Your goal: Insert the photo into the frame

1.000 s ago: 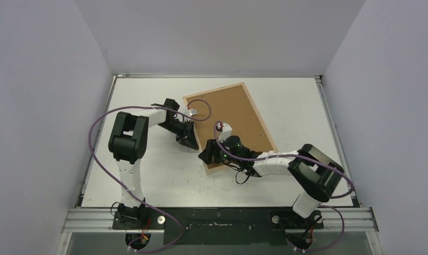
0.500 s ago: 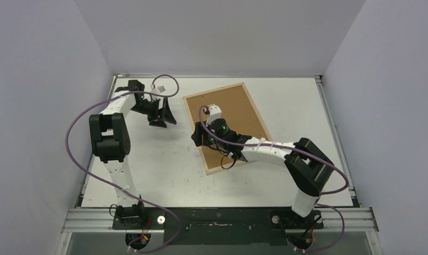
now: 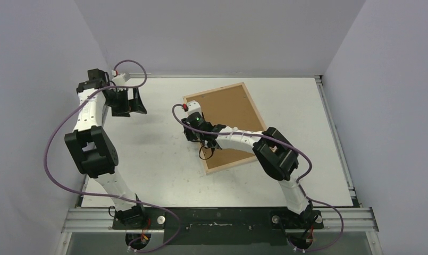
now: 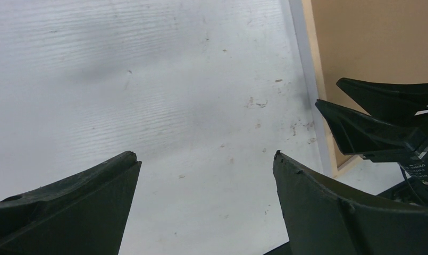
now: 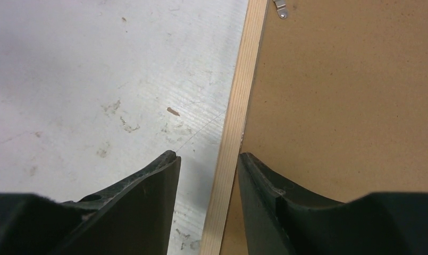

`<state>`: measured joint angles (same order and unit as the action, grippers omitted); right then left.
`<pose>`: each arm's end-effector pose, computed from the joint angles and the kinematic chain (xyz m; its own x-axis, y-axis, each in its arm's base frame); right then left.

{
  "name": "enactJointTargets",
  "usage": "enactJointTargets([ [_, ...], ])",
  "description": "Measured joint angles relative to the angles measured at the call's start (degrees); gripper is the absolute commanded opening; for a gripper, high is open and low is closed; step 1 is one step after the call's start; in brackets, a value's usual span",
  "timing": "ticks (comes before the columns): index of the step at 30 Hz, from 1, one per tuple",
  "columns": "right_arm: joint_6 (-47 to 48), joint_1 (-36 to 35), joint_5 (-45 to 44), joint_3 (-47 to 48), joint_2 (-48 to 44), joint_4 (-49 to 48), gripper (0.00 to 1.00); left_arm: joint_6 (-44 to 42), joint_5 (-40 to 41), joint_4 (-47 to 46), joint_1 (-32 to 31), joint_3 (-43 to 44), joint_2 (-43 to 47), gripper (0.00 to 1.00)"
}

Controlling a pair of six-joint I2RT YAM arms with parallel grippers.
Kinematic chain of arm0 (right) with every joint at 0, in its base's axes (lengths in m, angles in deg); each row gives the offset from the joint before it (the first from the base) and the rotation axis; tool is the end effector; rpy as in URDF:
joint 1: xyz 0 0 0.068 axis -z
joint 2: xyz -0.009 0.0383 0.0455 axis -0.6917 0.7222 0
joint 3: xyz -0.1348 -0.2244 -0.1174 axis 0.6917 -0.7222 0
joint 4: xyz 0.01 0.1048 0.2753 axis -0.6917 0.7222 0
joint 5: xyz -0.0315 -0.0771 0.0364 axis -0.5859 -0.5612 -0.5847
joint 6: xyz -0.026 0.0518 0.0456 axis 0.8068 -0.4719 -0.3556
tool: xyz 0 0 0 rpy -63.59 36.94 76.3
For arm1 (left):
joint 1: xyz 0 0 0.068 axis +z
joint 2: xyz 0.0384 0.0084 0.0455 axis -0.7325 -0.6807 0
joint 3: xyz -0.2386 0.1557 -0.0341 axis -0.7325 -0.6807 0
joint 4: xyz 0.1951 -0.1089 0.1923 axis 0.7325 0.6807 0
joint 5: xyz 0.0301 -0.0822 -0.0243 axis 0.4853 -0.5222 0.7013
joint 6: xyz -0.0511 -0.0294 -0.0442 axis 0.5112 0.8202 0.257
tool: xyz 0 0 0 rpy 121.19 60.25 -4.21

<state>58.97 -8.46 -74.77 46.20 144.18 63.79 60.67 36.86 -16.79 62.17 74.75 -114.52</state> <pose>0.3317 0.4090 0.1602 -0.5701 -0.1932 -0.7985 -0.5219 0.8358 0.1704 0.4300 0.0819 0.2737 -0.8924 -0.1050 -0.4389 0.1063 0.8963 -0.4306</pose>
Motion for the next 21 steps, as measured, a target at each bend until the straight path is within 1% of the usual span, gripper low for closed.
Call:
enactJointTargets([
  [6, 2.1, -0.07, -2.38, 3.67, 3.87, 2.47, 0.39, -1.14, 5.81, 1.05, 0.48, -0.04, 1.09, 0.96],
  [11, 3.06, -0.07, -3.54, 6.43, 6.1, 3.85, 0.31, -1.25, 6.58, 1.7, 2.4, -0.48, 1.84, 0.96],
  [14, 3.41, -0.07, -3.82, 6.58, 6.58, 4.11, 0.29, -1.27, 6.91, 1.84, 3.21, -1.01, 2.99, 0.96],
  [17, 3.82, -0.28, -4.02, 6.58, 6.62, 4.11, 0.27, -1.27, 6.99, 2.05, 3.3, -1.07, 3.98, 0.96],
  [21, 4.26, -0.33, -4.31, 6.56, 6.62, 4.17, 0.21, -1.25, 6.91, 2.14, 3.26, -1.57, 4.35, 0.96],
])
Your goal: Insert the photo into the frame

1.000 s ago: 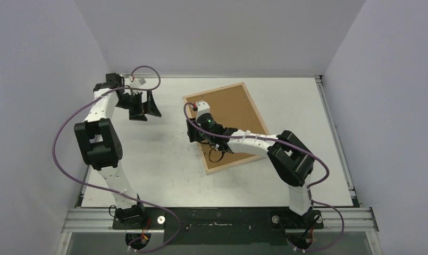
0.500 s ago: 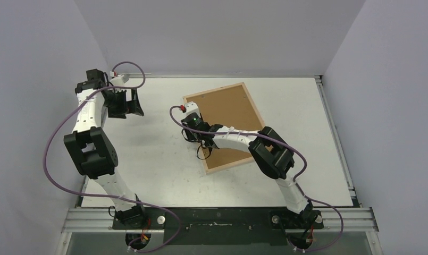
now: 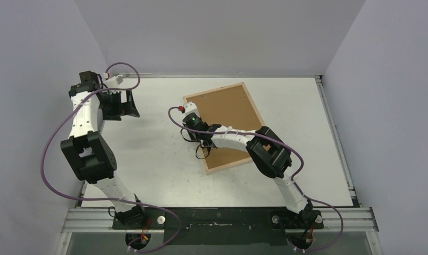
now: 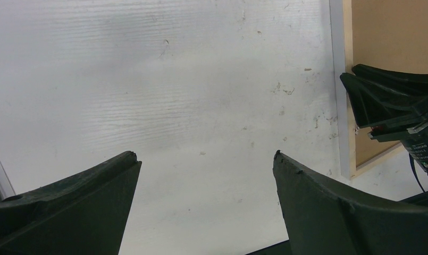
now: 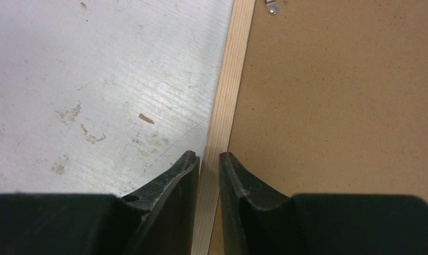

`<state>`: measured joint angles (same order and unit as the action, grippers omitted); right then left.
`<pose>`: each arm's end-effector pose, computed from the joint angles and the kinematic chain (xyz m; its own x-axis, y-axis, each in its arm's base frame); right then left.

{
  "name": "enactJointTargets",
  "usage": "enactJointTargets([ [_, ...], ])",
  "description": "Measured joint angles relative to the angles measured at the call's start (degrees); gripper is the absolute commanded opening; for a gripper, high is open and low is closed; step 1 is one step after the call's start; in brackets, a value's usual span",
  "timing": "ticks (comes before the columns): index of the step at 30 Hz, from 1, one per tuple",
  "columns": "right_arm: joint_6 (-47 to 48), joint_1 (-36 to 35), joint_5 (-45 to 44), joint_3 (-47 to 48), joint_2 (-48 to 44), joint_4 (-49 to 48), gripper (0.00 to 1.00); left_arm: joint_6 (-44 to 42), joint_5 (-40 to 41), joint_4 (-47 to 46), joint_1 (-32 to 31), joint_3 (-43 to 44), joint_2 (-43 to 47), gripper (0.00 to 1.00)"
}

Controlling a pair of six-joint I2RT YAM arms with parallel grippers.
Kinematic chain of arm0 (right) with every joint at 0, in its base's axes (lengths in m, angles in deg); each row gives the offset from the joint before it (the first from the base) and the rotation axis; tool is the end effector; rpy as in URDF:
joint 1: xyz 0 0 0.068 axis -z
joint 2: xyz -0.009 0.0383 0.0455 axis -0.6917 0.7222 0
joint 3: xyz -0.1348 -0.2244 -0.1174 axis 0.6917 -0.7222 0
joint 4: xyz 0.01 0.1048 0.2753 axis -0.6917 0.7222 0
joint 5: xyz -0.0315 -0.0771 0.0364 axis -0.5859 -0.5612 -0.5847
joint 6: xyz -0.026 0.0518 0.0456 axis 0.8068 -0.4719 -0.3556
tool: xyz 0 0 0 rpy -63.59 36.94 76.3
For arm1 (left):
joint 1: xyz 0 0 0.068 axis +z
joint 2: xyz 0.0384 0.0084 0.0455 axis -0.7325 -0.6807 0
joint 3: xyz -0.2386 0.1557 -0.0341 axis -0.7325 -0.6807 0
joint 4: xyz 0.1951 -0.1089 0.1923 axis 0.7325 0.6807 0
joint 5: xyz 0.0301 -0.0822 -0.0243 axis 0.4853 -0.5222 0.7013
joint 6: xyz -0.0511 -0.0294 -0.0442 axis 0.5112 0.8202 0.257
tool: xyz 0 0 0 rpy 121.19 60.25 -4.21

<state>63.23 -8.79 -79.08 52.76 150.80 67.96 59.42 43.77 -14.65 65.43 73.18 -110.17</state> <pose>0.3451 0.4241 0.1355 -0.5510 -0.2949 -0.7806 -0.5174 0.8547 0.0424 0.4049 0.1066 0.2904 -0.8886 -0.1269 -0.4408 0.0237 0.9470 -0.3204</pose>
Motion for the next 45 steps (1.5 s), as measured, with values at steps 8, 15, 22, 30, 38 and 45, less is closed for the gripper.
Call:
enactJointTargets([
  [8, 1.01, -0.11, -0.48, -1.31, -0.33, -1.53, 0.15, 0.22, -0.55, 0.22, 0.0, -1.66, 0.13, 0.96],
  [15, 3.04, -1.38, 1.73, -8.39, -4.61, -4.52, 0.1, 0.42, -1.51, 0.22, 0.0, -2.69, 0.66, 0.96],
  [22, 4.63, -5.77, 6.1, -21.29, -14.6, -3.89, 0.07, 0.46, -2.78, 0.13, 0.0, -3.72, 0.92, 0.96],
  [30, 3.34, -8.13, 6.64, -24.98, -20.72, 1.81, 0.74, 0.68, -4.39, 0.04, -0.17, -4.61, 0.92, 0.96],
  [38, -2.1, 0.31, 2.56, -5.81, -13.9, 2.47, 0.69, 0.61, -5.29, 0.22, -0.24, -4.61, 0.92, 0.96],
  [45, -3.52, 1.07, 1.79, 5.25, -1.31, 4.07, 0.6, 0.59, -5.62, 0.33, -0.24, -4.61, 0.92, 0.96],
])
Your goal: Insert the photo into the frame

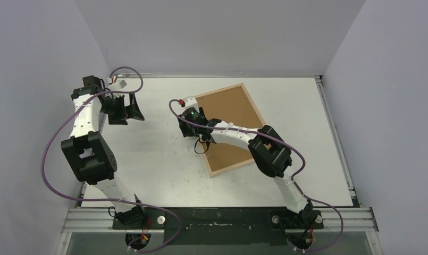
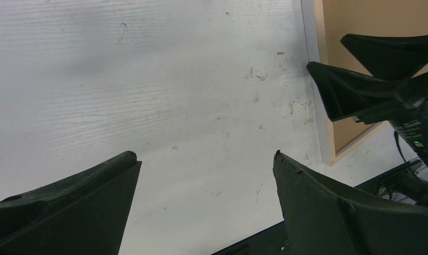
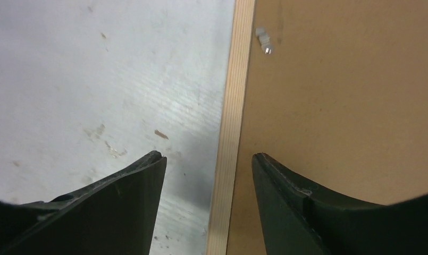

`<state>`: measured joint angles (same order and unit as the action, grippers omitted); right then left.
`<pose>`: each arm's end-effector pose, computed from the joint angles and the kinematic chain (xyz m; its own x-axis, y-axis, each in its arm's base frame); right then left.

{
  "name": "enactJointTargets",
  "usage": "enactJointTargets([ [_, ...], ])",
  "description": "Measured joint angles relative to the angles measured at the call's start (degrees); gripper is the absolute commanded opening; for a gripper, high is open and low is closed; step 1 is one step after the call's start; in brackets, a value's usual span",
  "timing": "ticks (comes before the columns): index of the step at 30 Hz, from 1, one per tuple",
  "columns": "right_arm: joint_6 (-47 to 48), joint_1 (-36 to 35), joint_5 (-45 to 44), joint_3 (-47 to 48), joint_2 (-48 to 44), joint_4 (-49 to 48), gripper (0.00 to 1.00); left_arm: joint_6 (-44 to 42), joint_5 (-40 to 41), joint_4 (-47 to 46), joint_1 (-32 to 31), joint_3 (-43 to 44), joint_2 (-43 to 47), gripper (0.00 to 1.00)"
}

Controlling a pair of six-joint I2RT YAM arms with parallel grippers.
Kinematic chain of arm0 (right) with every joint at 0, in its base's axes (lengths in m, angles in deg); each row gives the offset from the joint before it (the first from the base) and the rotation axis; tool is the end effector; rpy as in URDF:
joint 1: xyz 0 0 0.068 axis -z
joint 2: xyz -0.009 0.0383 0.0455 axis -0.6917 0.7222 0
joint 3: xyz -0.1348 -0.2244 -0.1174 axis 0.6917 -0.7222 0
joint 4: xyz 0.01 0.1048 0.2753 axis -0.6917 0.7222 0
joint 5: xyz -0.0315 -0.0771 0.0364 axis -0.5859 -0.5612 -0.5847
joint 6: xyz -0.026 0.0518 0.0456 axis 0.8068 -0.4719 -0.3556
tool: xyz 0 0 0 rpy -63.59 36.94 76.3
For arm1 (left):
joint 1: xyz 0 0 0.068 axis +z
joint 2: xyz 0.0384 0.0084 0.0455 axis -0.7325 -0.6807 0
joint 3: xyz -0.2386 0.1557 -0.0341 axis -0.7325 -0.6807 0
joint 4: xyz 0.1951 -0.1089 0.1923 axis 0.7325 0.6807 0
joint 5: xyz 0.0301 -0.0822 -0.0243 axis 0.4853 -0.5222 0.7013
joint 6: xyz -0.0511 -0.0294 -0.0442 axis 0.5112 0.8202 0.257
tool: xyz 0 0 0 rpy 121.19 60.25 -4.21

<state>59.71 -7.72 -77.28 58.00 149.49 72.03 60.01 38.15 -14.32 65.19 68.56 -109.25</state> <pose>0.3580 0.4270 0.1740 -0.5718 -0.2088 -0.7934 -0.4888 0.8634 0.1250 0.3949 0.0958 0.2724 -0.9099 -0.1476 -0.3877 0.0354 0.9035 -0.4272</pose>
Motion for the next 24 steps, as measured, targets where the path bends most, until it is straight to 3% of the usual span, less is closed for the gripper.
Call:
enactJointTargets([
  [14, 0.26, -0.09, -0.9, 0.52, 3.69, 2.78, 0.42, -0.11, -0.48, 0.79, 0.0, 0.09, 0.0, 0.96],
  [20, 0.63, -0.09, -0.94, 0.55, 3.69, 2.67, 0.26, -0.09, -0.87, 0.79, 0.0, 0.09, 0.0, 0.96],
  [24, 1.36, 0.04, -1.44, 0.55, 3.72, 2.75, 0.21, -0.09, -0.87, 0.81, 0.0, 0.09, 0.0, 0.96],
])
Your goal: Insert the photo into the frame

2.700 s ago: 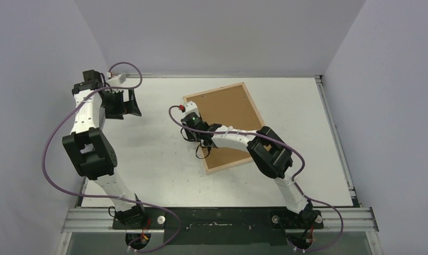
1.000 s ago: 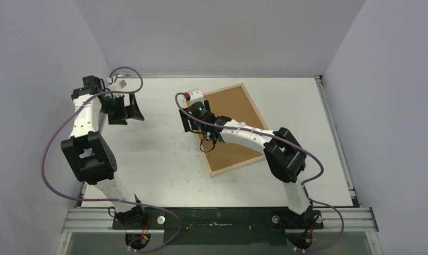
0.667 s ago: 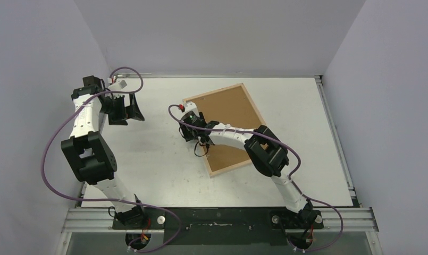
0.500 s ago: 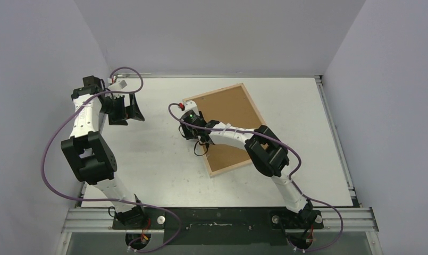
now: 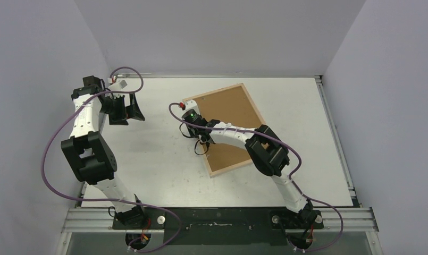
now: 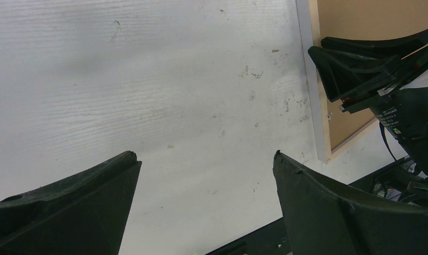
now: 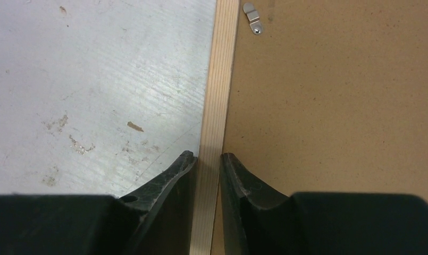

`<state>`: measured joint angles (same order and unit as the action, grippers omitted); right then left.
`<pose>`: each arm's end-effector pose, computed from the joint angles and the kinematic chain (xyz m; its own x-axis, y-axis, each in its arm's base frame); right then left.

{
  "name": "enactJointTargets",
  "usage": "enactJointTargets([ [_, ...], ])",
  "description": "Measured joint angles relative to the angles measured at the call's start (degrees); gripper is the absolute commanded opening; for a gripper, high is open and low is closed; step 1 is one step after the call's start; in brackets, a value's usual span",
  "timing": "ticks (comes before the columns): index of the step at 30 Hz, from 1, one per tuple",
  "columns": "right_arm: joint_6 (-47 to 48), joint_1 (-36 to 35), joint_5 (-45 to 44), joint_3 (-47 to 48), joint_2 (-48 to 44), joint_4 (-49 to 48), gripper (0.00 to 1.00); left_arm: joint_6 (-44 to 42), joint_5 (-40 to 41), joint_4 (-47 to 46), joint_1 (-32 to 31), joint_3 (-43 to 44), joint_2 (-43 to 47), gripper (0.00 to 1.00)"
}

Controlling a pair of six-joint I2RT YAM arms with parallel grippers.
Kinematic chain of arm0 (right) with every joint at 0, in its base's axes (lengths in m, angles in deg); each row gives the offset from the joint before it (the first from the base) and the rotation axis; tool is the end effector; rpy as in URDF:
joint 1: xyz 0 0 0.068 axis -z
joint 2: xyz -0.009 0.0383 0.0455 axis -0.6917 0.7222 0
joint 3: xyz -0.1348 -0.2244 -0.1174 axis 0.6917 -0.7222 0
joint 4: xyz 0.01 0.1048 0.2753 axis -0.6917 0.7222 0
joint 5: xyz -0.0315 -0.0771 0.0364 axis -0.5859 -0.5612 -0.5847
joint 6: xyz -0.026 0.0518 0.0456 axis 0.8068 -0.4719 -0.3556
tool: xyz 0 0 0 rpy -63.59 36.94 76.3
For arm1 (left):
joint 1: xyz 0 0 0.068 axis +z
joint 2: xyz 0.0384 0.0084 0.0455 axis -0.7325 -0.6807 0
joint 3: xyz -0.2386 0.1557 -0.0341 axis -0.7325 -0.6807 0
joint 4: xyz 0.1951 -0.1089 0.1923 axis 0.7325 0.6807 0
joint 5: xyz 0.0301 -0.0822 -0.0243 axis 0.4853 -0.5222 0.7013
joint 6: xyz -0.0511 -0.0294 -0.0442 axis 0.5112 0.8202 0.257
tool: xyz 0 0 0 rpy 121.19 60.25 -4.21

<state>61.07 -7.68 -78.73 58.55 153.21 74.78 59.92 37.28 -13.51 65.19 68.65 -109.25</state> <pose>0.3595 0.4258 0.1380 -0.6048 -0.2878 -0.7426 -0.4809 0.8752 0.0525 0.3935 0.0946 0.2729 -0.9134 -0.1488 -0.3790 0.0378 0.8959 -0.4427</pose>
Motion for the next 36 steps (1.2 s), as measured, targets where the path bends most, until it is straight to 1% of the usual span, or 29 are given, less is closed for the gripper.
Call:
enactJointTargets([
  [2, 0.31, -0.02, -0.04, 0.0, 0.0, 0.02, 0.22, 0.0, 0.0, 0.02, 0.0, 0.0, 0.0, 0.96],
  [6, 0.57, -0.04, -0.07, 0.02, 0.0, 0.02, 0.27, 0.0, -0.02, 0.04, 0.0, 0.0, 0.0, 0.96],
  [14, 0.52, -0.79, -1.97, 1.6, 1.57, 0.02, 0.4, 0.0, -0.17, 0.39, 0.0, 0.0, 0.0, 0.96],
  [17, 0.5, -0.79, -2.32, 1.88, 2.29, -0.11, 0.4, -0.02, -0.17, 0.42, 0.0, 0.0, 0.0, 0.96],
  [19, 0.5, -0.81, -2.6, 2.16, 2.49, -0.13, 0.37, -0.02, -0.2, 0.44, 0.0, 0.0, 0.0, 0.96],
  [23, 0.5, -0.81, -3.48, 2.16, 2.56, -0.15, 0.22, -0.02, -0.2, 0.46, 0.0, 0.0, 0.0, 0.96],
  [25, 0.48, -0.81, -3.37, 2.14, 2.56, -0.61, 0.11, 0.0, -0.17, 0.48, 0.0, 0.0, 0.0, 0.96],
  [26, 0.44, -0.79, -3.32, 2.03, 2.56, -0.96, 0.09, -0.02, -0.2, 0.5, 0.0, 0.0, 0.0, 0.96],
  [31, 3.26, -1.86, -3.52, -2.69, 0.66, -5.9, 0.05, 0.0, -0.17, 0.48, 0.0, -0.02, 0.0, 0.96],
  [34, 9.55, -4.42, -1.22, -9.49, -3.41, -8.7, 0.05, 0.13, -0.2, 0.15, -0.17, -0.5, 0.0, 0.96],
  [36, 14.58, -7.76, 0.22, -14.21, -6.6, -9.4, 0.05, 0.2, -0.13, -0.24, -0.48, -1.64, -0.02, 0.96],
])
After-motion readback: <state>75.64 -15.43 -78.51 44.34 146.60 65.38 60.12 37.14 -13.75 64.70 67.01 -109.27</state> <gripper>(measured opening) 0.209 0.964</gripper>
